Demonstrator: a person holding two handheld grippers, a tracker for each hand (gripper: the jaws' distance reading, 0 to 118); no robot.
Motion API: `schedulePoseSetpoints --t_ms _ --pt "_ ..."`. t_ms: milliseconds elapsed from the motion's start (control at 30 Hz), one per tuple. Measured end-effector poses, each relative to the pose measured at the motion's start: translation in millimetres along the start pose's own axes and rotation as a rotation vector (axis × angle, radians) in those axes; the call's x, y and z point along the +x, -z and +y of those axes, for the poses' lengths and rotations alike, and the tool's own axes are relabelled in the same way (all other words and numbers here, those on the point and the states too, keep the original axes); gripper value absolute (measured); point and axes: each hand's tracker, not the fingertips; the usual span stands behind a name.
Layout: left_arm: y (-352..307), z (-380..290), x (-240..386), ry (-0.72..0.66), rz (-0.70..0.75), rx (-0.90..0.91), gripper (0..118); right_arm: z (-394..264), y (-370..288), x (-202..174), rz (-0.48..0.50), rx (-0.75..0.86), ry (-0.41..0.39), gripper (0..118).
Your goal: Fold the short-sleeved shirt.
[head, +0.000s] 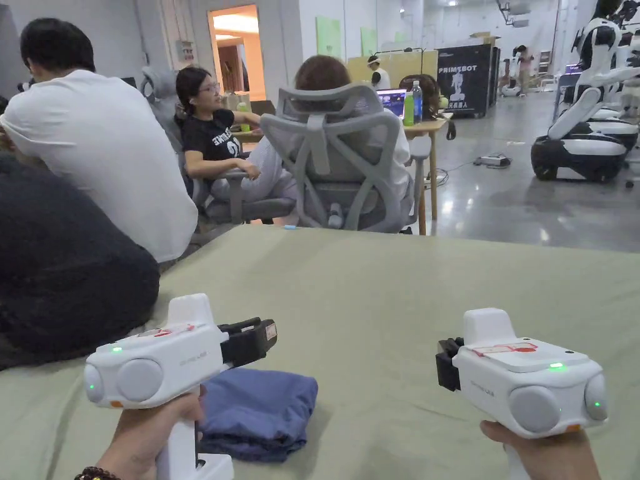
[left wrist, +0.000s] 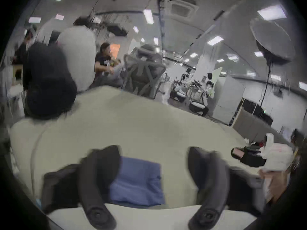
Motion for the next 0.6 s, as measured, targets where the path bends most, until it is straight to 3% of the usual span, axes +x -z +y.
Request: schedulePoseSetpoints --t_ms 67,133,333,467,600 --pt "5 3 37 0.076 -0.004 0.02 0 9 -24 13 -0.018 0.03 0.004 0" --pt "3 2 88 0.136 -0.018 0.064 0 17 -53 31 -0.045 0.072 -0.009 0" --pt "-1 -31 220 0.252 -0.075 0.204 0 0 -159 108 -0.288 0.159 0.037 0" --pt "-3 -75 273 0.3 -0.091 0.229 0 -43 -204 147 -0.461 0.188 0.017 0" --pt "-13 -120 298 0.285 -0.122 0.268 0 -93 -239 168 -0.583 0.207 0.092 0"
